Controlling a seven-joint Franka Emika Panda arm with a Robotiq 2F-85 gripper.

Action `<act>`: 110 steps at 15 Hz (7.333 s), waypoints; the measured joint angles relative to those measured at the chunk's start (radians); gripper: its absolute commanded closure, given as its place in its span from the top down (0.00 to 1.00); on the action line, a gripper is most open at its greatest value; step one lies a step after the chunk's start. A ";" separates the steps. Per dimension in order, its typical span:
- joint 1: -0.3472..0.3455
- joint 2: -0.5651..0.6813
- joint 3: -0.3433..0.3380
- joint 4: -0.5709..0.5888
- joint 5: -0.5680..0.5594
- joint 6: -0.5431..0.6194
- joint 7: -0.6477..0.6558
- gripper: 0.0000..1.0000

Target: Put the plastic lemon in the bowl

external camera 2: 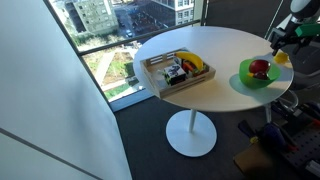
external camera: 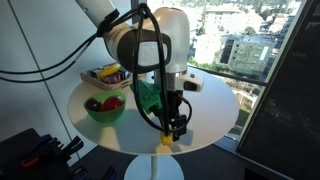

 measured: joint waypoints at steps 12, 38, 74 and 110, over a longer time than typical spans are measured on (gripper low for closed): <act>-0.001 0.025 0.000 0.009 0.026 0.006 -0.009 0.38; 0.087 -0.298 0.087 -0.032 -0.088 -0.273 -0.086 0.38; 0.251 -0.564 0.277 -0.281 -0.088 -0.321 -0.184 0.38; 0.209 -0.694 0.283 -0.336 -0.077 -0.501 0.100 1.00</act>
